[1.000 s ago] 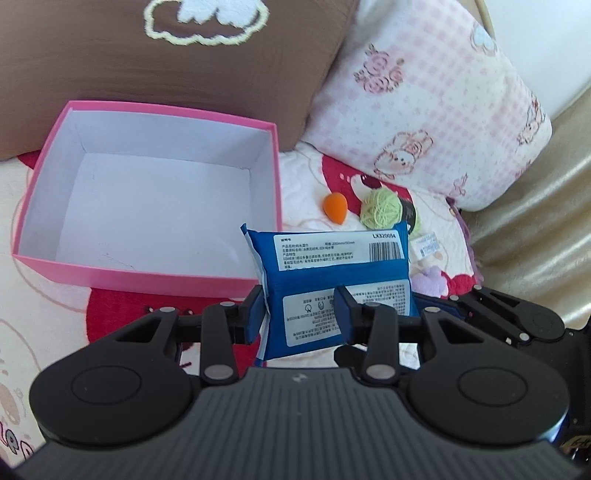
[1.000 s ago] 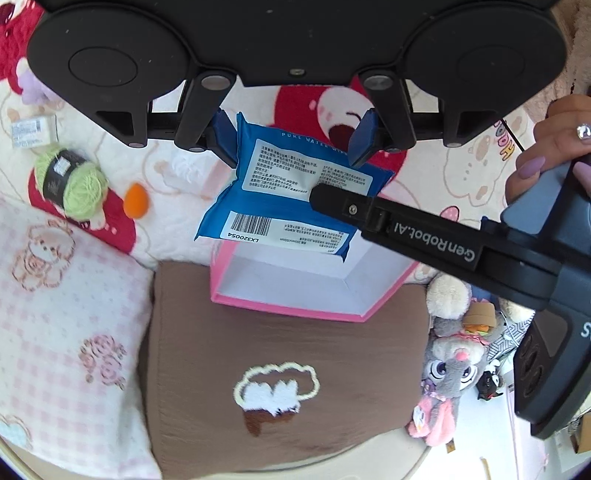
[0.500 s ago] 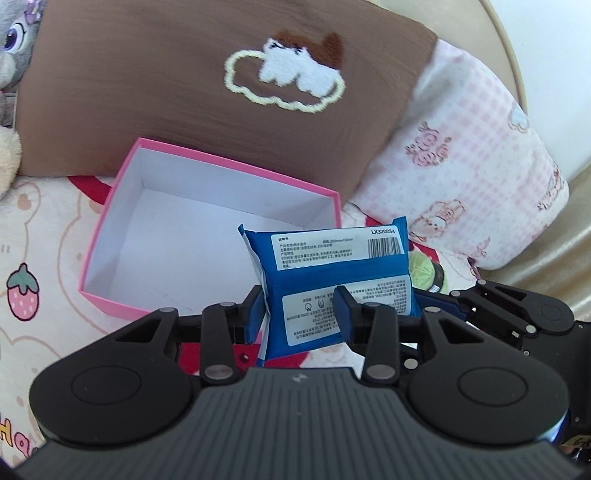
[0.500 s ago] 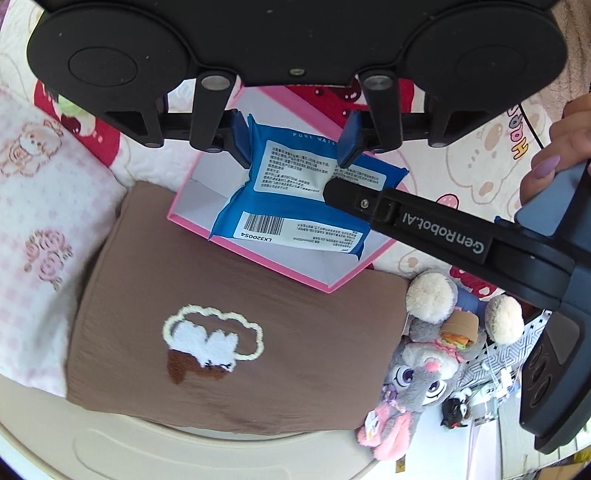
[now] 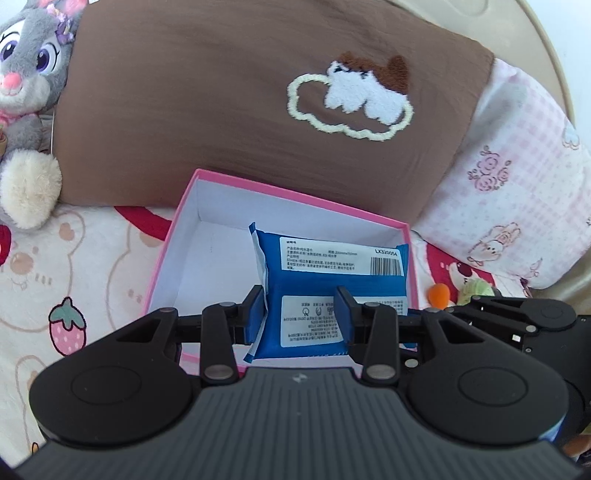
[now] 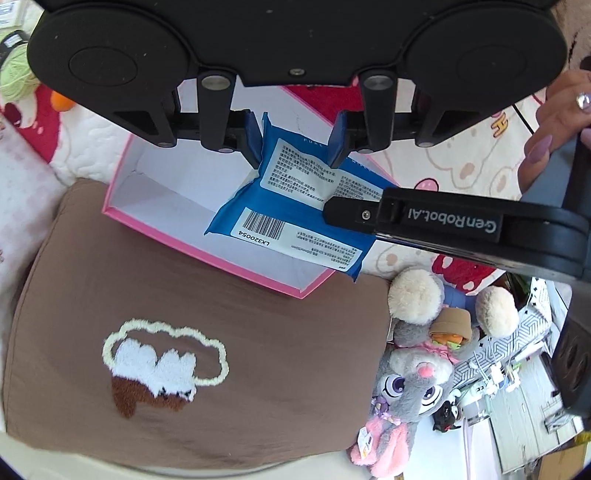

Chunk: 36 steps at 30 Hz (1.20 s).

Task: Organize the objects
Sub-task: 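Lower the packet into the pink box and open the left gripper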

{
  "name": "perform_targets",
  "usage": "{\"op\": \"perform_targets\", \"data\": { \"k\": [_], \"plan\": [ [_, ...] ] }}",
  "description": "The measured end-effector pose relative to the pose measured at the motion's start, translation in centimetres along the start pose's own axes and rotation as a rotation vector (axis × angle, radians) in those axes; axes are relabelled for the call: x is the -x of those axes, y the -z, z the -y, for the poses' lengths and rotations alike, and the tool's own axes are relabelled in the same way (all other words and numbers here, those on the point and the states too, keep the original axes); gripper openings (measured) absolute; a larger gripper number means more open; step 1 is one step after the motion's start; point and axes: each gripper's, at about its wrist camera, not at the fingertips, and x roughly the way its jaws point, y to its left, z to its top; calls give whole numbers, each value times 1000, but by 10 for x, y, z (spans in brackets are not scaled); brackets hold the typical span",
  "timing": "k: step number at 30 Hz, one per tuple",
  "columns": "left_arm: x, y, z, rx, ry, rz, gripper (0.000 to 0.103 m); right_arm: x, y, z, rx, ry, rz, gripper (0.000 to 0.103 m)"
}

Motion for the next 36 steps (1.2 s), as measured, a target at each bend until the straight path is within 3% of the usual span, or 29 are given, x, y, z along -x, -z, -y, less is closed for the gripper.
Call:
{"op": "perform_targets", "data": {
  "k": [11, 17, 26, 36],
  "plan": [
    [-69, 2, -32, 34, -42, -37, 36, -76, -5, 17, -29, -7, -90, 42],
    [-96, 6, -48, 51, -55, -72, 34, -108, 0, 35, -114, -62, -139, 42],
    [-122, 14, -42, -38, -150, -111, 34, -141, 9, 40, -183, -71, -193, 42],
    [-135, 20, -35, -96, -193, -144, 34, -159, 18, 45, -245, -47, -223, 39]
  ]
}}
